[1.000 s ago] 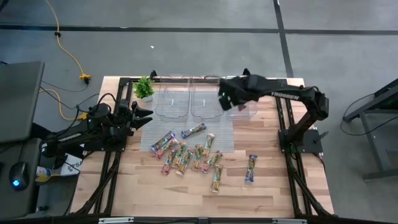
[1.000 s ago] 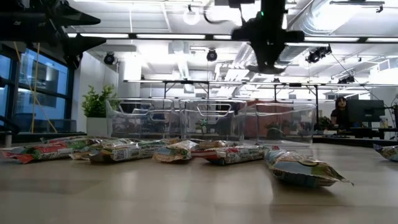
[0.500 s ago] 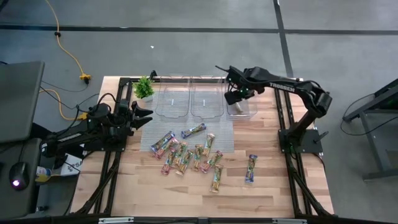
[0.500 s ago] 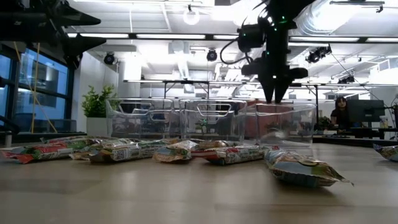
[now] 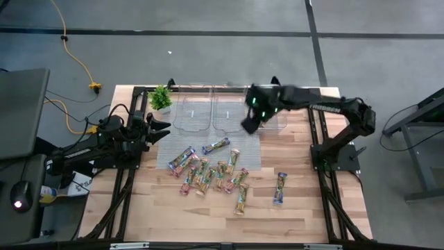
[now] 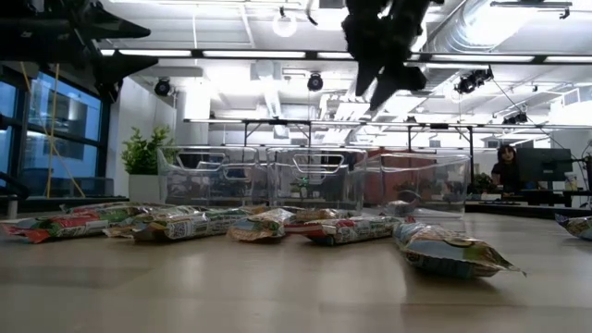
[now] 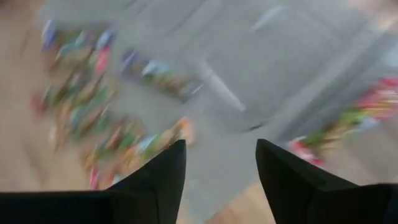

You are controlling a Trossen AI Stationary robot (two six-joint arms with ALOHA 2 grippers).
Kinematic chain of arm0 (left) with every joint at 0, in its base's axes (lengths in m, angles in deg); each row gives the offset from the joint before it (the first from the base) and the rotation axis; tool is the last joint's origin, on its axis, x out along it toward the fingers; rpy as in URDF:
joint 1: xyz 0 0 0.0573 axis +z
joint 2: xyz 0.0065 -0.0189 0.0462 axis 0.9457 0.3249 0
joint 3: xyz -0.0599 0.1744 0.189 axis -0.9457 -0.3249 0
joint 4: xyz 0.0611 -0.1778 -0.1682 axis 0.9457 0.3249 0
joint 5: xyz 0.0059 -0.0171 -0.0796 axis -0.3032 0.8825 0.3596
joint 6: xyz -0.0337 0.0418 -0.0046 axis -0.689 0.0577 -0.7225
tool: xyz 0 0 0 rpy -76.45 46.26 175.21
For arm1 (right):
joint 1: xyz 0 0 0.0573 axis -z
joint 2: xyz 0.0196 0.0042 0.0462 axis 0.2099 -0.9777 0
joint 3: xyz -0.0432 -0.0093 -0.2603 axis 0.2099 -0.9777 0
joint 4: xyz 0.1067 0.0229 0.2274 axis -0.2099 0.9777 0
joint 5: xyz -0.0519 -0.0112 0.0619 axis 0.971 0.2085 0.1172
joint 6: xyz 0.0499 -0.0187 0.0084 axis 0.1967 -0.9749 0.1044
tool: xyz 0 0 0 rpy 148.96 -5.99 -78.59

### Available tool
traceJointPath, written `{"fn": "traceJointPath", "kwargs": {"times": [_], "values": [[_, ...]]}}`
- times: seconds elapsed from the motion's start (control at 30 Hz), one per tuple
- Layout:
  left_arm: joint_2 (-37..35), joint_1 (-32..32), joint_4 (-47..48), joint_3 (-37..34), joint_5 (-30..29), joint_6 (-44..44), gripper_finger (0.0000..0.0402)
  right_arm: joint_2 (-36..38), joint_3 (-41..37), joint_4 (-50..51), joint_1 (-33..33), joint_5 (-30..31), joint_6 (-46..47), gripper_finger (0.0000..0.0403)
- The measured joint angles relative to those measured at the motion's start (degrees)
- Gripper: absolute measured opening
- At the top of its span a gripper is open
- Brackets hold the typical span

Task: Pick and place Granola Bars by type
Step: Put the red granola bar into the right transparent bin

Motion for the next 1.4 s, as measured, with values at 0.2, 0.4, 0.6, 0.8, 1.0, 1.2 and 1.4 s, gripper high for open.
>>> {"fn": "traceJointPath", "kwargs": {"times": [0.2, 0.4, 0.6, 0.8, 1.0, 1.2, 1.4], "values": [[0.0, 0.0, 0.0, 0.0, -0.6, 0.0, 0.0204, -2.6, 0.0, -1.7, -15.8, 1.8, -18.6, 0.018], [0.0, 0.0, 0.0, 0.0, -0.6, 0.0, 0.0204, -6.9, 0.0, -2.4, -23.9, 7.4, -33.0, 0.0182], [0.0, 0.0, 0.0, 0.0, -0.8, 0.0, 0.0204, -14.5, 0.0, -4.6, -24.5, -1.6, -36.9, 0.0191], [0.0, 0.0, 0.0, 0.0, -0.8, 0.0, 0.0204, -19.1, 0.0, -7.9, -24.8, -4.0, -39.2, 0.0218], [0.0, 0.0, 0.0, 0.0, -0.8, 0.0, 0.0204, -22.6, 0.0, -9.8, -25.0, -2.7, -41.7, 0.0224], [0.0, 0.0, 0.0, 0.0, -0.8, 0.0, 0.0204, -24.9, 0.0, -9.7, -25.0, -2.2, -42.1, 0.0224], [0.0, 0.0, 0.0, 0.0, -0.7, 0.0, 0.0204, -25.9, -0.4, -9.7, -25.0, -1.7, -41.3, 0.0224]]}}
